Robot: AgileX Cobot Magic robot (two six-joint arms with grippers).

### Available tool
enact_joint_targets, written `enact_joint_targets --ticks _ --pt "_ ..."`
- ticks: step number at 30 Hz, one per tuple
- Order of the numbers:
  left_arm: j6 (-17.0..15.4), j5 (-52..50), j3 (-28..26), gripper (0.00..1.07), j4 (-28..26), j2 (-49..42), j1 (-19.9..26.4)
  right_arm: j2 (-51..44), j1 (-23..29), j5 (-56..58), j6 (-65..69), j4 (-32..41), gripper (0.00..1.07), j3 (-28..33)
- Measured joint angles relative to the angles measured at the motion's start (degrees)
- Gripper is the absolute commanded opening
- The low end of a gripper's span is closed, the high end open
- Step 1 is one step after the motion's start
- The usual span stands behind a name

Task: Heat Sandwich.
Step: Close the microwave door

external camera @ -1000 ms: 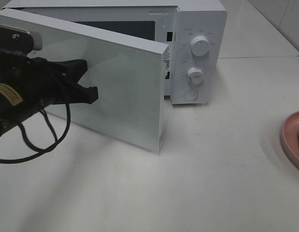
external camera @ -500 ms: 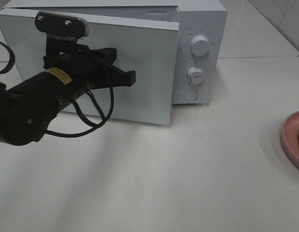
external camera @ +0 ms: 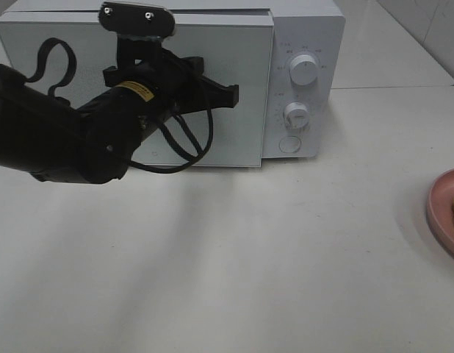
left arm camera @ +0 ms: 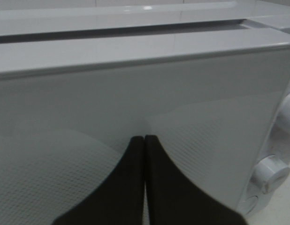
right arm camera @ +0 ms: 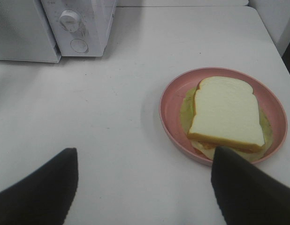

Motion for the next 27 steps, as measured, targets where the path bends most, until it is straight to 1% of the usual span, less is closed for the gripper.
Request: enact_joint_targets --ticks 1,3,6,8,11,12,14,15,27 --pt "0.2 0.9 -1.5 0.00 0.0 0.9 -0.5 0.0 0.0 0.0 0.0 0.0 0.75 0.0" --pt "0.4 1.5 -2.1 0.00 -0.1 1.3 -0.6 0.0 0.0 0.0 0.0 0.0 0.75 0.0" --pt "0.6 2.5 -4.8 0.00 -0.6 2.8 -0.8 0.0 0.0 0.0 0.0 0.0 0.75 0.0" --pt "0.9 2.8 -5.3 0.00 -0.6 3.2 -0.8 0.0 0.0 0.0 0.0 0.0 0.75 0.0" --pt "3.0 5.2 -7.9 0.00 -1.9 4.6 -1.3 0.0 0.0 0.0 0.0 0.0 0.75 0.0" --pt "3.0 5.2 -7.9 0.00 -1.9 4.6 -1.3 0.0 0.0 0.0 0.0 0.0 0.75 0.0" --pt "4.5 6.5 -10.1 0.00 -3.2 5.7 -1.1 0.0 0.0 0.0 0.0 0.0 0.75 0.0" --pt "4.8 6.9 -10.5 0.00 -3.1 5.9 -1.2 0.0 0.0 0.0 0.0 0.0 0.75 0.0" --pt "5.2 8.2 -11.5 0.00 -3.0 6.2 -1.4 0.0 0.0 0.0 0.0 0.0 0.75 0.0"
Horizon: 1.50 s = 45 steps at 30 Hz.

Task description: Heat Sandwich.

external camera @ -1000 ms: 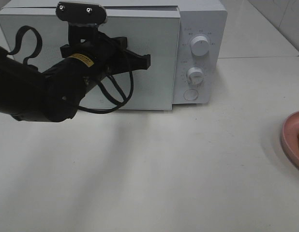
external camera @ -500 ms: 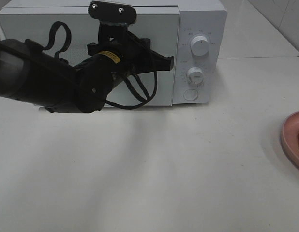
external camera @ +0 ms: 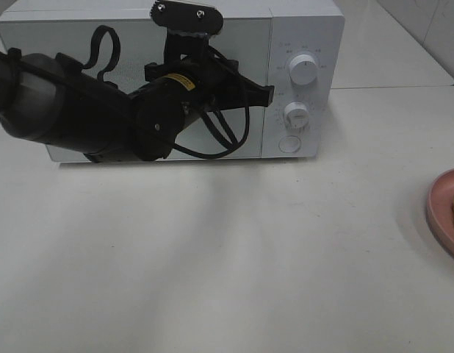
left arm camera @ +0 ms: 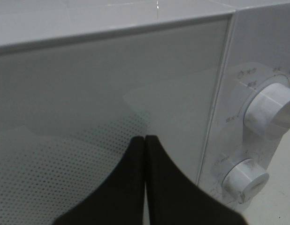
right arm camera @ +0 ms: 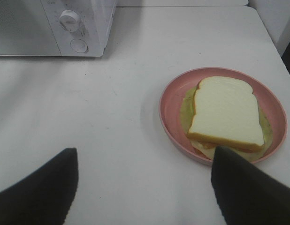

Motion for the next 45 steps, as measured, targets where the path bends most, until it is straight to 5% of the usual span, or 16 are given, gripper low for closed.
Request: enact_joint_targets --ticks 10,21,22,23,26,27,28,29,37,45 --pt "0.1 0.9 1.6 0.00 -0.7 -1.4 0.3 0.0 0.0 0.0 0.0 0.0 0.75 0.0" --pt "0.1 -0.9 11.2 0.02 -3.7 -7.6 -2.7 0.0 0.0 0.0 0.0 0.0 0.75 0.0" --pt "0.1 -0.8 12.8 0.17 -3.7 -8.7 -3.8 0.0 0.0 0.0 0.0 0.0 0.75 0.0" --pt "0.1 -0.8 12.8 0.17 -3.7 -8.7 -3.8 0.0 0.0 0.0 0.0 0.0 0.75 0.0" --pt "0.1 0.9 15.9 0.63 -3.6 -10.8 -5.4 0.0 0.0 0.0 0.0 0.0 0.75 0.0" --pt "0.1 0.9 15.9 0.63 -3.6 -10.8 -5.4 0.0 0.0 0.0 0.0 0.0 0.75 0.0" --pt "0.1 1.3 16.6 0.93 -3.7 -11.5 -5.7 0.0 0.0 0.0 0.0 0.0 0.75 0.0" --pt "0.1 1.8 17.1 1.02 -3.7 -11.9 -5.8 0.0 0.0 0.0 0.0 0.0 0.75 0.0" --pt "0.1 10.3 19.3 0.98 -4.0 -13.9 -6.2 0.0 0.0 0.0 0.0 0.0 0.75 0.0" --pt "0.1 29.8 19.4 0.98 -1.7 -18.9 -3.2 0.0 0.0 0.0 0.0 0.0 0.75 0.0"
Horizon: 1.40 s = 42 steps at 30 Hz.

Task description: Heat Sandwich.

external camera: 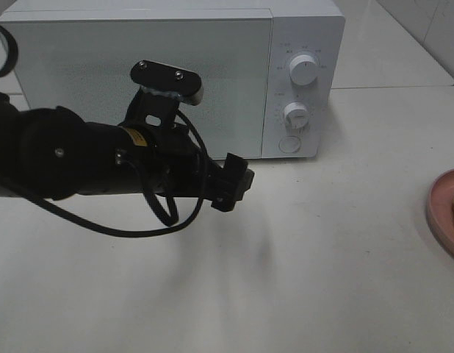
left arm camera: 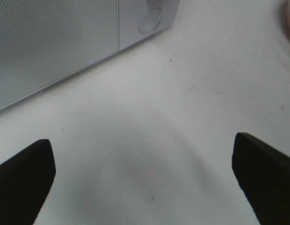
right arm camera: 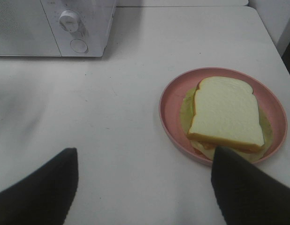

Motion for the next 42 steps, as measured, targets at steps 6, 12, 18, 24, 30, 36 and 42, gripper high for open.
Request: enact_joint_targets --ticks 6,12,18,24,30,36,42 --pt "0.0 13.2 0.0 0.98 0.0 -3.2 5.7 0.0 0.0 0.0 0.0 0.0 0.75 0.0" --pt "0.0 29.3 0.1 0.98 1.4 -8.1 14.6 0.0 0.0 0.0 0.0 0.0 0.75 0.0" --pt "0.0 42.4 0.1 0.98 4.5 -12.2 22.0 0.0 0.0 0.0 0.0 0.0 0.75 0.0" --pt "-0.5 52.7 0.1 0.98 7.4 -15.6 28.6 0.0 0.0 0.0 0.0 0.0 0.75 0.0" --pt "-5.5 58.2 0.1 0.98 12.4 -19.4 35.9 0.0 0.0 0.0 0.0 0.0 0.75 0.0" --pt "-10.3 62.7 0.1 0.98 18.9 -23.4 42.7 0.0 0.0 0.0 0.0 0.0 0.75 0.0" --pt "-11.5 63.9 1.7 0.98 19.5 -28.6 46.5 0.0 0.0 0.0 0.0 0.0 0.75 0.0"
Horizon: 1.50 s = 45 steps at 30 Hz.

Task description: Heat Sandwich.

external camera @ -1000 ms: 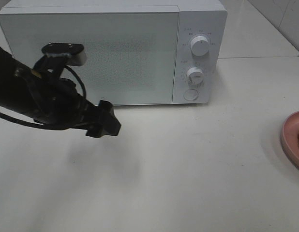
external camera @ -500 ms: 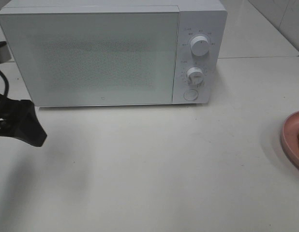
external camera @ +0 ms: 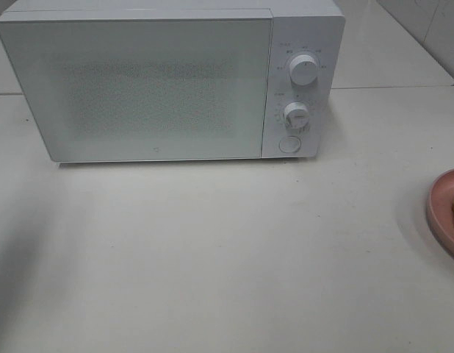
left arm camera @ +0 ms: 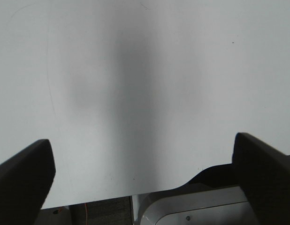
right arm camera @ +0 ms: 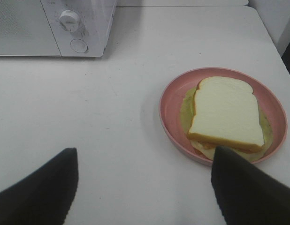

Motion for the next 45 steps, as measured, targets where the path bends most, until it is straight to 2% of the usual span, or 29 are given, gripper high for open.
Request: enact_joint_targets --ticks 2,6,11,16,19,21,22,26,32,36,45 --pt "-0.1 0.0 1.0 0.98 0.0 -1.3 0.1 0.0 0.0 0.0 0.0 0.0 0.75 0.0" --pt "-0.9 0.5 8.3 0.98 0.8 -9.8 0.3 0.0 0.0 0.0 0.0 0.0 0.75 0.0" --pt "-2.3 0.9 11.0 0.98 2.3 -15.4 0.3 0.0 0.0 0.0 0.0 0.0 0.75 0.0" --pt "-5.2 1.3 14.2 0.98 5.8 -29.6 0.3 0.0 0.0 0.0 0.0 0.0 0.75 0.0" --pt "-5.2 1.3 14.8 0.98 6.3 -33.7 0.3 0.0 0.0 0.0 0.0 0.0 0.75 0.0" --pt "-5.2 1.5 16.3 0.98 7.0 -40.2 0.3 0.0 0.0 0.0 0.0 0.0 0.75 0.0" --pt "-5.2 1.5 16.3 0.98 7.0 -40.2 0.3 0.0 0.0 0.0 0.0 0.0 0.75 0.0" --pt "-5.3 2.1 17.9 0.98 7.3 -50.5 0.3 0.0 0.0 0.0 0.0 0.0 0.75 0.0" --pt "-5.3 3.0 18.1 0.98 7.3 -59.3 0.3 0.0 0.0 0.0 0.0 0.0 0.75 0.0" --pt "-5.3 3.1 18.1 0.98 7.3 -68.4 0.3 0.0 0.0 0.0 0.0 0.0 0.75 0.0" --pt "-5.3 3.2 18.1 0.98 7.3 -70.8 0.3 0.0 0.0 0.0 0.0 0.0 0.75 0.0"
